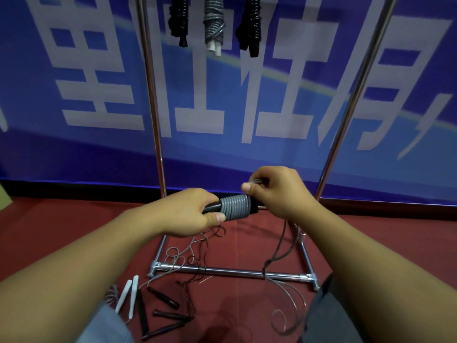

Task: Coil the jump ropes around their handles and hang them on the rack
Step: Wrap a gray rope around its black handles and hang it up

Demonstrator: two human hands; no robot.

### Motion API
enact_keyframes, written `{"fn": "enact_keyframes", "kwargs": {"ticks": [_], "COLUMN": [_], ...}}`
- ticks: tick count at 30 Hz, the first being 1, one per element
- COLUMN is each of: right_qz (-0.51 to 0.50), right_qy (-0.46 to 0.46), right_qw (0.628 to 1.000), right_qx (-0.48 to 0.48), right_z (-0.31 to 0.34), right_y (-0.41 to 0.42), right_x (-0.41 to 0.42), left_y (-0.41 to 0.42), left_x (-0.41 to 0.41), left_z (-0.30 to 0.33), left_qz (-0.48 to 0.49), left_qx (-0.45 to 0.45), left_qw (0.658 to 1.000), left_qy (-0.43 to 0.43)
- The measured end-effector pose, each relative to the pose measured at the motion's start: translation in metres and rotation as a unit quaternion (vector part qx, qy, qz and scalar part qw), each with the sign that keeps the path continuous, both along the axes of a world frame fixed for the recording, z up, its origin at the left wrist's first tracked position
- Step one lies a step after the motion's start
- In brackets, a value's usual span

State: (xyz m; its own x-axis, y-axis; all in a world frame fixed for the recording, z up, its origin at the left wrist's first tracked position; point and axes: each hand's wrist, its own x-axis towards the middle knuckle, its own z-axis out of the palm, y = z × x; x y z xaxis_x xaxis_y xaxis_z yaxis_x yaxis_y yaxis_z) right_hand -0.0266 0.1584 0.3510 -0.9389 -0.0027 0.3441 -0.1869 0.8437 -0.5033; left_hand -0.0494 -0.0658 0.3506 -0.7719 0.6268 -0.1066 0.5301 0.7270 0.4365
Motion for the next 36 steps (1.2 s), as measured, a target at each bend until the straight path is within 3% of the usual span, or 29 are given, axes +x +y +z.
{"fn": "enact_keyframes", "kwargs": {"ticks": [3, 7, 13, 19, 26, 32, 36], "right_qz": [0.035, 0.063, 0.117, 0.148, 0.141, 0.139, 0.108], "right_qy": [-0.077, -0.178, -0.276, -0.222, -0.109, -0.161, -0.164], "right_qw": [0.993, 0.949, 0.873, 0.854, 0.893, 0.876, 0.866], "right_qx": [-0.082, -0.253, -0.385, -0.446, -0.412, -0.433, -0.460], "right_z": [0.002, 0.003, 0.005, 0.011, 0.013, 0.017, 0.020], "right_y": [0.006, 0.009, 0.006, 0.001, -0.006, -0.010, -0.008], "right_x": [0.000, 0.000, -0.001, 0.000, 0.000, -0.001, 0.001], "left_y": [-0.003, -0.006, -0.010, -0.008, -0.006, 0.000, 0.005], "left_x": [0.002, 0.004, 0.008, 0.016, 0.019, 0.019, 0.019], "left_z": [-0.001, 0.003, 0.011, 0.021, 0.021, 0.019, 0.022], "left_qz": [-0.015, -0.032, -0.057, -0.072, -0.087, -0.075, -0.008], "left_qx": [-0.003, 0.027, 0.153, 0.230, 0.302, 0.386, 0.416], "left_qw": [1.000, 0.999, 0.979, 0.954, 0.916, 0.869, 0.863], "left_qy": [0.007, -0.002, -0.121, -0.179, -0.250, -0.299, -0.286]}}
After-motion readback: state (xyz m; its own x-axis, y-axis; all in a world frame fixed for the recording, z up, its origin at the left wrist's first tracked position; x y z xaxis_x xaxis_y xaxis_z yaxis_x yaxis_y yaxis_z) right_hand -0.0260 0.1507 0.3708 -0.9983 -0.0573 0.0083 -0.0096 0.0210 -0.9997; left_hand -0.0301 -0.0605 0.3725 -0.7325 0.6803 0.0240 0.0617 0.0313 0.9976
